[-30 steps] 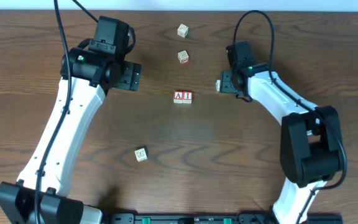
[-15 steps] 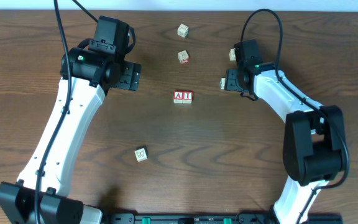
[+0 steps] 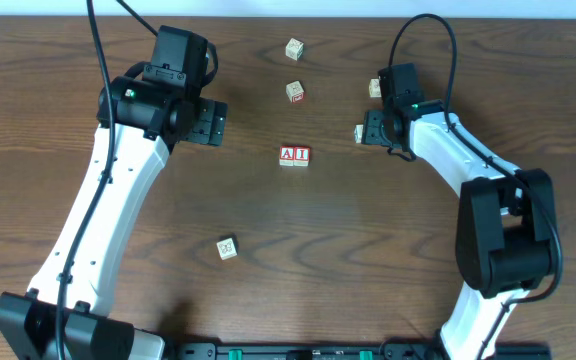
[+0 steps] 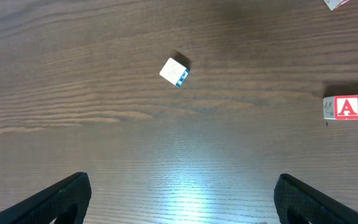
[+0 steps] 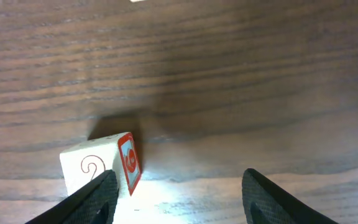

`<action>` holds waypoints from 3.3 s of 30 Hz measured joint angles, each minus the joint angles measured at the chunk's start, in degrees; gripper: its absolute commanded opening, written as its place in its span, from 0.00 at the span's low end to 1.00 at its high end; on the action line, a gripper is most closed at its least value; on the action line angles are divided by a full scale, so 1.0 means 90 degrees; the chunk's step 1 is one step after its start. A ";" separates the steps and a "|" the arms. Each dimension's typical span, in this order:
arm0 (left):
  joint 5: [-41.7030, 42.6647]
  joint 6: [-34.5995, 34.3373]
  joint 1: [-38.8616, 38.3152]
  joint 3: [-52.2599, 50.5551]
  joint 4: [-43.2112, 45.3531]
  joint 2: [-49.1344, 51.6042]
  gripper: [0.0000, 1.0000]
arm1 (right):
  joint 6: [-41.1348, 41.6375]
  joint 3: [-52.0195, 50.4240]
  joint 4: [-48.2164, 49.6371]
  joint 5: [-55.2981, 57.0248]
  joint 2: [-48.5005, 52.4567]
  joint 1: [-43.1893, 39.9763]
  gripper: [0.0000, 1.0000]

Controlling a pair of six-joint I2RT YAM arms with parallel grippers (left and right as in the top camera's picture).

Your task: Spell out Ai2

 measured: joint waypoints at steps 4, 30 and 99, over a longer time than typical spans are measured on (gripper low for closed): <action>0.0000 0.0000 0.0000 0.0000 0.0000 0.0000 0.95 | 0.0000 -0.0002 0.0024 -0.0090 0.0000 0.0000 0.65; 0.0000 0.0000 0.0000 0.0000 0.0000 0.0000 0.95 | -0.0134 0.0228 -0.0452 0.0194 -0.0209 0.0000 0.67; 0.0000 0.0000 0.0000 0.0000 0.0000 0.0000 0.95 | 0.2965 0.0345 -0.1511 0.0078 -0.1127 -0.0476 0.78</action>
